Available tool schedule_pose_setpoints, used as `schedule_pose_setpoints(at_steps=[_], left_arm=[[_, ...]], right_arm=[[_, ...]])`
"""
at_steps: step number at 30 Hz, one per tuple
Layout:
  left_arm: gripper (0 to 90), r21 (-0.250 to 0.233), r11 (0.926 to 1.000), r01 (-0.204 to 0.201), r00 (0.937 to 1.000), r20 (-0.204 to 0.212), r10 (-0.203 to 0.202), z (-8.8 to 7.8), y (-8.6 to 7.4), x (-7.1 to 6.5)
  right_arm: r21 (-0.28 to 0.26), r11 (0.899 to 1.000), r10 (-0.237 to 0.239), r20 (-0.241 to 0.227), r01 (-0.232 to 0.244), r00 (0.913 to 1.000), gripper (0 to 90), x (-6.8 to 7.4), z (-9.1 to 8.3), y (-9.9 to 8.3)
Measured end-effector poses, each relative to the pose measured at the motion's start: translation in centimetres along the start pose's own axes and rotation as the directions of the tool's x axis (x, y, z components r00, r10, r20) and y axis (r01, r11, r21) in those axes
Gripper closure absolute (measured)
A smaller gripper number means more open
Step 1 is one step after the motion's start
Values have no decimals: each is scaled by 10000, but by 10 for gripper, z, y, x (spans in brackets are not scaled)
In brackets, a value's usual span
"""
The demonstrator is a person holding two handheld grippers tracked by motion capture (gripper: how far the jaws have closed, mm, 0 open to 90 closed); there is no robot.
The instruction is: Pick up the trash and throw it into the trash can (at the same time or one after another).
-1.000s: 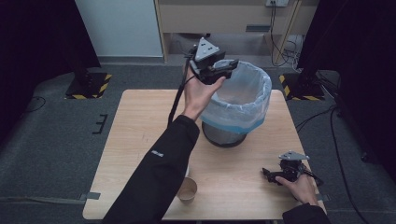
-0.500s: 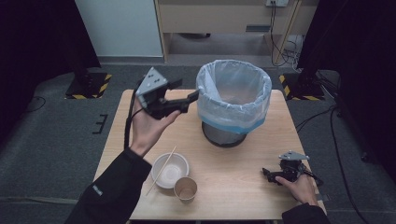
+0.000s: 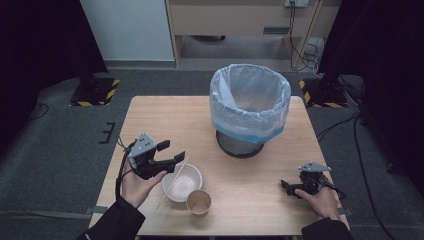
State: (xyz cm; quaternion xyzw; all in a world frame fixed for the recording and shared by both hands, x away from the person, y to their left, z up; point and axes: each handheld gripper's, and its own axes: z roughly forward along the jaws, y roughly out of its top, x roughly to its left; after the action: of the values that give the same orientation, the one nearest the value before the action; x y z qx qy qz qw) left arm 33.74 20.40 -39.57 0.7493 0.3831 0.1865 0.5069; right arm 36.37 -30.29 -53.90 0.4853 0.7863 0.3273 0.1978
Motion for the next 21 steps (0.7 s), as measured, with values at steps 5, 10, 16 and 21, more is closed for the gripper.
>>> schedule_pose_setpoints(at_steps=[5,10,16,21], left_arm=[[386,834,9952,512,9987,-96,-506,8,-35,8],[471,1750,9805,896,9959,-260,-864,18,-56,13],[548,2546,9620,981,9951,-115,-985,30,-69,11],[601,3022,9490,897,9960,-224,-870,35,-75,11]], right_arm=[[1,10000,0,0,0,10000,8,0,0,0],[2,10000,-18,-20,18,10000,8,0,0,0],[-1,10000,-57,-49,57,10000,8,0,0,0],[-1,10000,-58,-49,58,10000,8,0,0,0]])
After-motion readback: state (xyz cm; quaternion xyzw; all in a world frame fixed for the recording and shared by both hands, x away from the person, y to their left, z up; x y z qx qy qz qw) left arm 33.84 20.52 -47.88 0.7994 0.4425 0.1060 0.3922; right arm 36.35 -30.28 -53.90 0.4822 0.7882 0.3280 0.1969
